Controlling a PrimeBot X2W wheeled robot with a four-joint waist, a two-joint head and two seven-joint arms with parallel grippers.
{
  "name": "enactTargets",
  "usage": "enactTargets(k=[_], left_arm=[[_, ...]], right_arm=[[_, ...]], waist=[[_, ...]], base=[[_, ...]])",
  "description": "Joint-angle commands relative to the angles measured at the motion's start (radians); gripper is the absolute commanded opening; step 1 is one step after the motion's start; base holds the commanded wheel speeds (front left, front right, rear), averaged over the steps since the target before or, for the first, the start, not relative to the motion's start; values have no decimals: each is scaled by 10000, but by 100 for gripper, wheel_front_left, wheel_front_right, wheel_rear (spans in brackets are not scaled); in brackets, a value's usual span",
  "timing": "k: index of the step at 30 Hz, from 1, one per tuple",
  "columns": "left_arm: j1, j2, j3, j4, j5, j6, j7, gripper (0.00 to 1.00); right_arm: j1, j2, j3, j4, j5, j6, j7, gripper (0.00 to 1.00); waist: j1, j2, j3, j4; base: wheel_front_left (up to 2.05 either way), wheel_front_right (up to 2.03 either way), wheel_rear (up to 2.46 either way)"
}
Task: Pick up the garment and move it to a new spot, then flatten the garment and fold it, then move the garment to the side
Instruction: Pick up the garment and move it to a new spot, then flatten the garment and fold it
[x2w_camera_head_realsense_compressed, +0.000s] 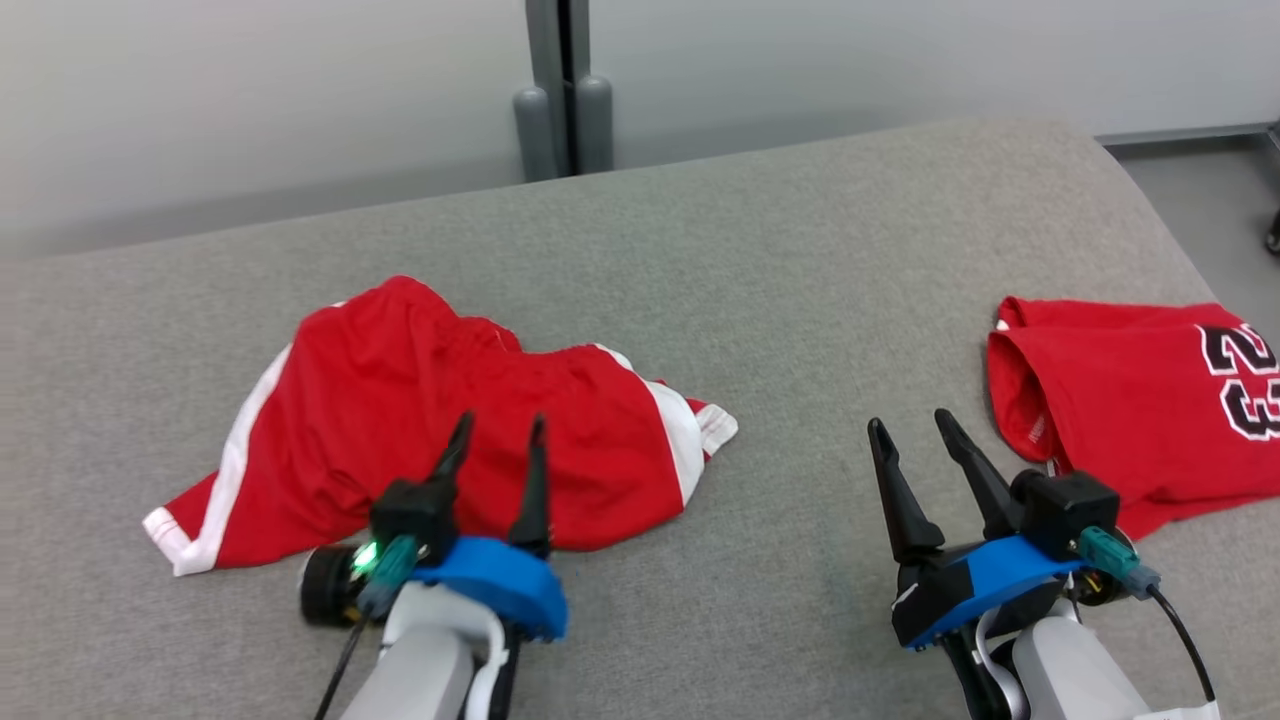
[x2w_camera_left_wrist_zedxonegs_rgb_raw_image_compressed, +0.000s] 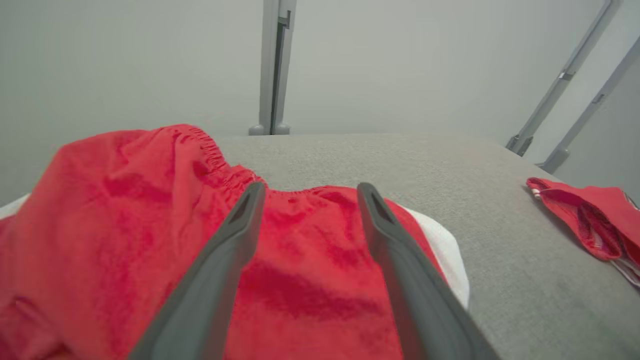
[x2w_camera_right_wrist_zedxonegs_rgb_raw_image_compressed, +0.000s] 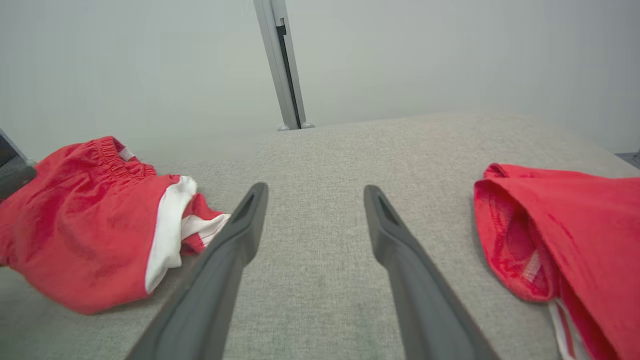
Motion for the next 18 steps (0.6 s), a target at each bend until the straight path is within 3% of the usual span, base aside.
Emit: enactTargets(k=[1,5,10,14,18], left_arm=[[379,4,409,-94,173,84,-25,100],[1426,53,1616,-556,688,168,-26,100],[2457,29,2562,-880,1284,-113,-25,100],[2822,9,2834,-940,1502,-319,-25,100],[2670,-1,2497,-992,1295,-435,-26,100]], right_arm=[[169,16,-25,27,31,2,-2,100],[381,22,-9,79,28,2,-2,100],[669,21,15,251,182,1,-2,100],[775,24,123,407,326,2,-2,100],[394,15,330,478,208,1,-2,100]], waist=[[0,1,-127,97],[0,1,-474,391],[0,1,-858,753],[0,1,-913,1064],[0,1,-726,1457]], base=[[0,0,0],[0,0,0],[0,0,0],[0,0,0],[0,0,0]])
